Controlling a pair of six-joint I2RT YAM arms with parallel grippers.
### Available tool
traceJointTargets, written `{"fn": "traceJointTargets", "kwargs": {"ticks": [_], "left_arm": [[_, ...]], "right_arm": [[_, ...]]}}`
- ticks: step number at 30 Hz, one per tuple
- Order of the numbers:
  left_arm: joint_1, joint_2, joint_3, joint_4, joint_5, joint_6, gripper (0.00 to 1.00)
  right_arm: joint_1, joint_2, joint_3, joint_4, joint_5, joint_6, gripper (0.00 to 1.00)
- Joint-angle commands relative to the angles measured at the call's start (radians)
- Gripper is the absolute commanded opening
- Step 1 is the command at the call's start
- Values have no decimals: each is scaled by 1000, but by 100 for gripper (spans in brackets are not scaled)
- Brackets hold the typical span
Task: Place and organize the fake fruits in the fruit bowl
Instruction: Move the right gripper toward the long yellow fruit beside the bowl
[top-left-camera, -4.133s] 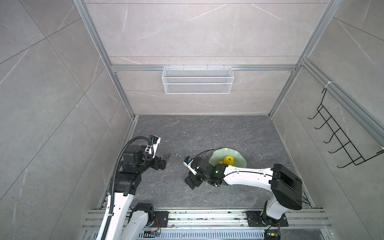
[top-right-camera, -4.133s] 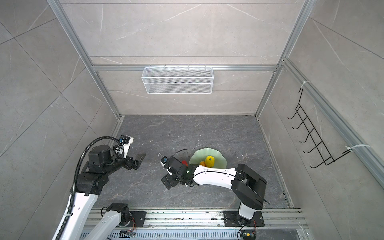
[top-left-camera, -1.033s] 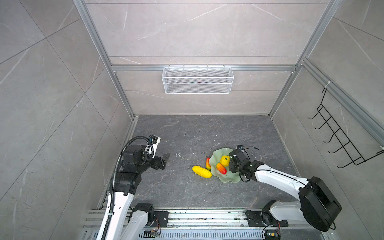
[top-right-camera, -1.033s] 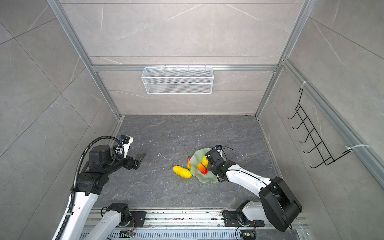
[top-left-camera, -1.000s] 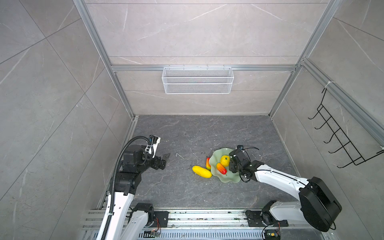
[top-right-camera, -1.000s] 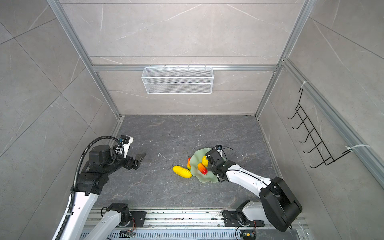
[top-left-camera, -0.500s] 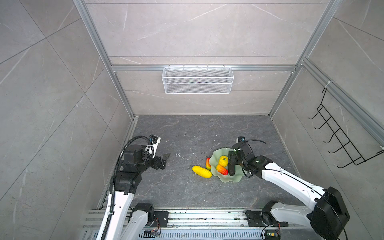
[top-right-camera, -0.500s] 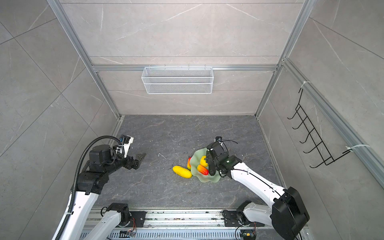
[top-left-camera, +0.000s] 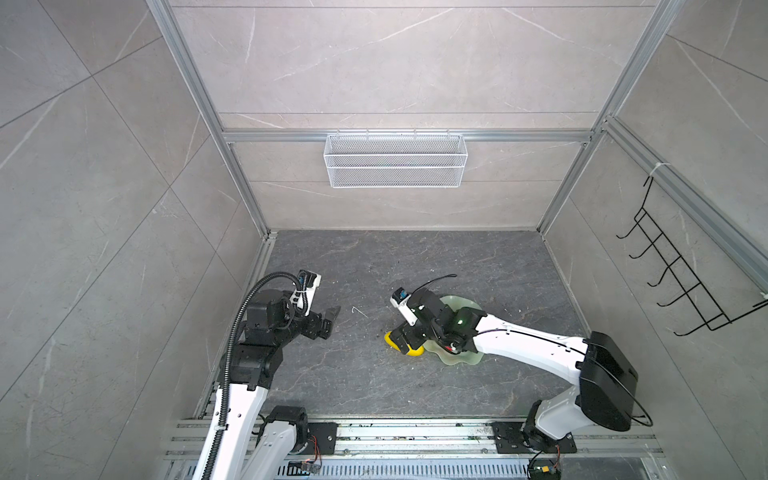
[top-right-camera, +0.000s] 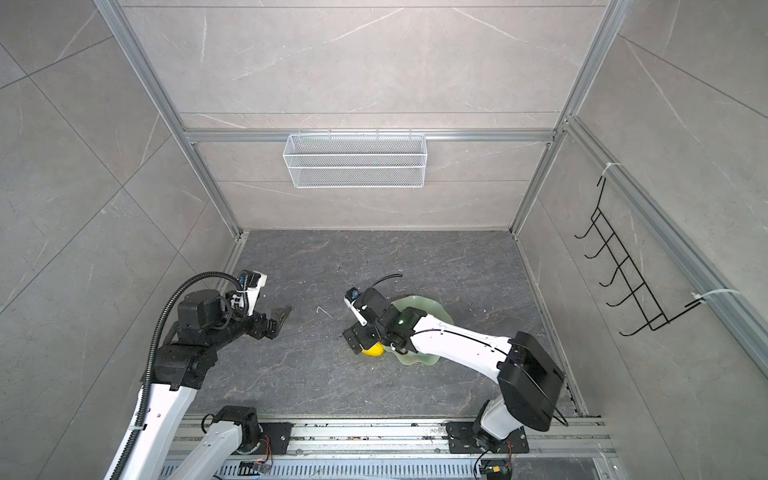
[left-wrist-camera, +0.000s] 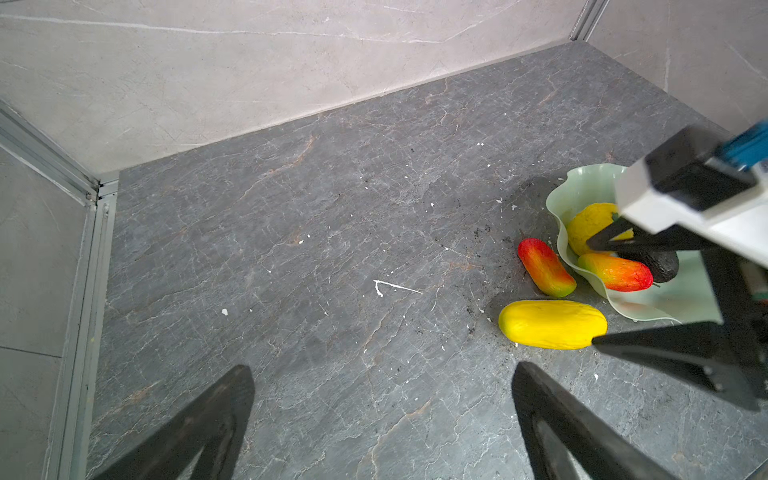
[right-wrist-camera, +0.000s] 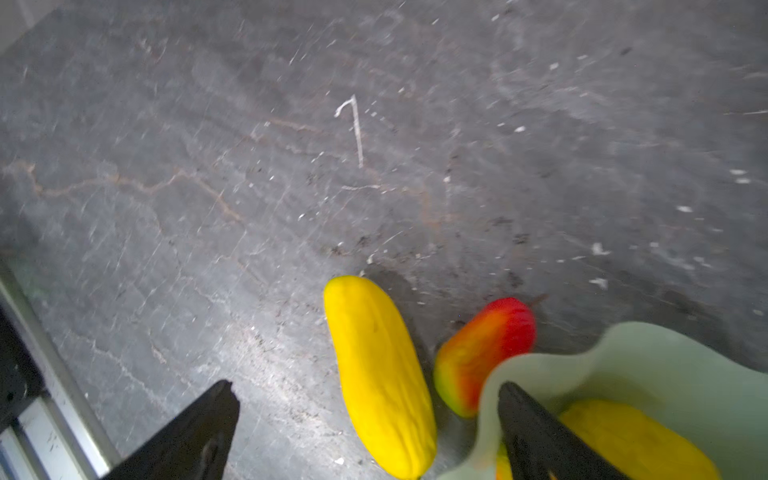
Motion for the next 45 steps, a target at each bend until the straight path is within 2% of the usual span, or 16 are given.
{"fn": "traceJointTargets", "kwargs": {"ticks": [1,5,10,18,21,23,25,33,39,45], "left_arm": [[5,-11,35,9,10,-3,100],[4,-16,35,9,9,-3,100],[4,-17,35,9,6,-2,100],[5,-15,35,10,10,-2,100],[5,-15,36,10,9,-1,100],[4,-15,36,10,7,-1,100],[5,-16,35,10,3,-1,100],[5,-14,36,9,5,-1,100],[4,-16,36,10,5,-2,100],[5,-18,36,8,7,-1,100]], "right_arm": [[21,71,62,-33,-100,-77,100],[25,132,80,-48,-91,-95,99],[25,189,85,-58,-70,-119,86],[25,232,73,-67,0,-121,82],[25,243,77,-63,-2,-123,77],[26,251,84,-66,-7,-125,56],[26,253,89,-71,-16,-130,44],[25,128,61,-76,-64,-157,38],[13,-39,40,-79,-78,-152,37],[-148,-208,-20,-124,-21,-106,37]]}}
